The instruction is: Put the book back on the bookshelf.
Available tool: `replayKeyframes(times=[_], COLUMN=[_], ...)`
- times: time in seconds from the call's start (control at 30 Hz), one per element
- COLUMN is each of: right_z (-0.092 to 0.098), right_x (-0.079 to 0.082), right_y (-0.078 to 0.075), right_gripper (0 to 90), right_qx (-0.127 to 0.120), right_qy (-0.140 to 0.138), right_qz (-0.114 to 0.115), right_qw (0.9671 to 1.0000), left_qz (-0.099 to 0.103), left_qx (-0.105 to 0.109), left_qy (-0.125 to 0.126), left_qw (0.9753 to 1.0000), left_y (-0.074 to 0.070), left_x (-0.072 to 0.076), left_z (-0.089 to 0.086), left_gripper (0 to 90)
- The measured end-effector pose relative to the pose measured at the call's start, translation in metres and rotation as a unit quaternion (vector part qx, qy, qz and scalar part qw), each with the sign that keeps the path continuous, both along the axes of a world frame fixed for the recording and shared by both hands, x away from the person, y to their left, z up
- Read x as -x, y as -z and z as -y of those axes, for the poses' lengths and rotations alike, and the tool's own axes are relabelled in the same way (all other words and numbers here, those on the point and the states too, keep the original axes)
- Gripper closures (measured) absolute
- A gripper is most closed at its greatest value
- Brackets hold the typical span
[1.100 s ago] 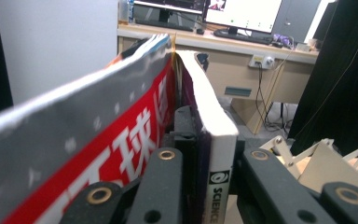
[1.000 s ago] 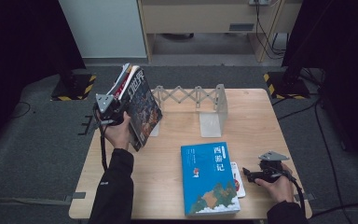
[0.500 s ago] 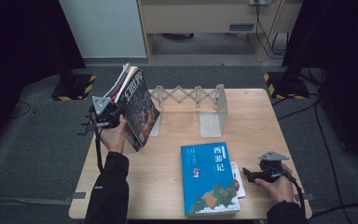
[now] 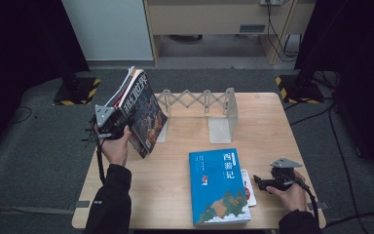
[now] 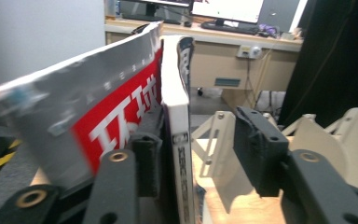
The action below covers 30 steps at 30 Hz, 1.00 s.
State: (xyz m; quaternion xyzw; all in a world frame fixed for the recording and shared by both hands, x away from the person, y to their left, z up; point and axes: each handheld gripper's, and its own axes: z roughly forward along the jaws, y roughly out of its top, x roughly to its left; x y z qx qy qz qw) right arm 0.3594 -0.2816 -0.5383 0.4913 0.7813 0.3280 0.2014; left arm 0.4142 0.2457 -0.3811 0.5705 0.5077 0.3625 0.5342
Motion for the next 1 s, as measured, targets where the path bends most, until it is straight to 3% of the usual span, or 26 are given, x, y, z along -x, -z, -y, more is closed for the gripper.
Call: replayKeyframes(times=[0.07,0.2,0.53,0.8,1.0], right_z=[0.0,0.001,0.003,0.002,0.0], right_x=[0.0,0.001,0.002,0.005,0.01], right_y=[-0.001,-0.004,-0.01,-0.017,-0.023], right_gripper=[9.1,15.5,18.6,20.7,22.4], right_qx=[0.001,0.003,-0.009,-0.015,-0.03], right_qy=[-0.005,-0.006,0.002,0.0,0.003], right_qz=[-0.003,-0.007,0.002,0.017,0.027], right_qw=[1.0,1.0,1.0,0.9998,0.9992], left_qz=[0.0,-0.001,-0.015,-0.029,-0.052], left_qx=[0.008,-0.002,-0.008,-0.002,-0.002], left_qy=[0.005,0.015,0.035,0.062,0.082], left_qw=[1.0,0.9999,0.9992,0.9977,0.9952], left_y=[0.001,0.006,0.021,0.033,0.05], left_x=[0.008,0.024,0.042,0.06,0.068], left_z=[-0.001,-0.003,-0.003,-0.001,0.005], left_gripper=[50.6,46.1,44.2,38.2,33.7])
